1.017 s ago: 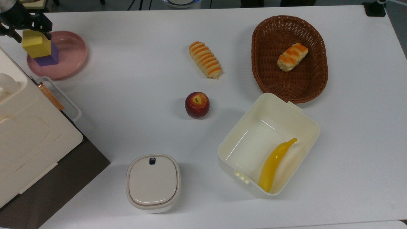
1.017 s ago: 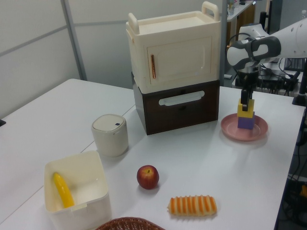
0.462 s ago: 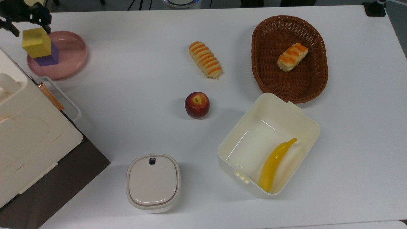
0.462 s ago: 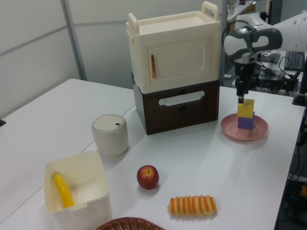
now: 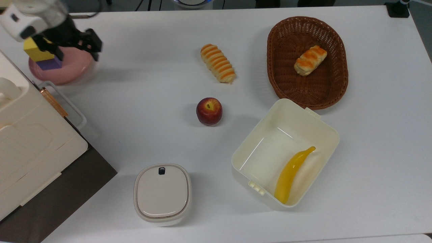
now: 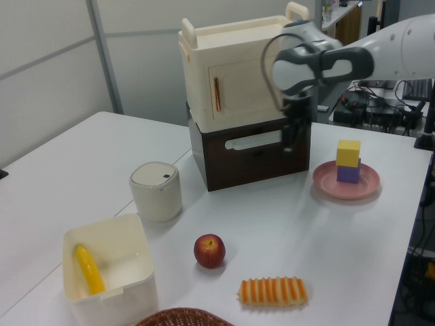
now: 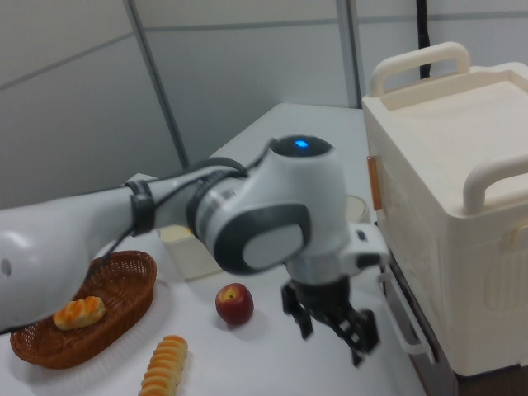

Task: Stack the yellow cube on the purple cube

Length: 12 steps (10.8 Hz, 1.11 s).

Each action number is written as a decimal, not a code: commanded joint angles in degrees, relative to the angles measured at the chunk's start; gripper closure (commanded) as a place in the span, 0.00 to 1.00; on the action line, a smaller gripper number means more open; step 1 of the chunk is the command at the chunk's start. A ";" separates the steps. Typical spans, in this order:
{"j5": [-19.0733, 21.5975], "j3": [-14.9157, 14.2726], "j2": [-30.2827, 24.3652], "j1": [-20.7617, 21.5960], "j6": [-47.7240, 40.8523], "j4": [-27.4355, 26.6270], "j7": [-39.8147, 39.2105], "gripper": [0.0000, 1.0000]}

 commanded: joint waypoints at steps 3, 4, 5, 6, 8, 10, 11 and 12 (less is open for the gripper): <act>-0.12 -0.86 -5.73 16.49 -2.36 0.47 22.40 0.00; -0.73 -0.86 -7.66 19.22 -2.37 0.39 25.48 0.00; -1.26 -0.86 -9.07 21.08 -3.24 0.39 27.86 0.00; -1.26 -0.77 -10.30 22.14 -5.59 0.47 28.58 0.00; -1.35 -0.77 -11.28 24.08 -7.28 0.39 27.98 0.00; -1.44 -0.77 -11.28 24.17 -8.69 0.30 27.71 0.00; -1.44 -0.77 -11.37 24.09 -8.87 0.47 27.71 0.00; -1.44 -0.86 -11.46 24.00 -8.96 0.47 27.71 0.00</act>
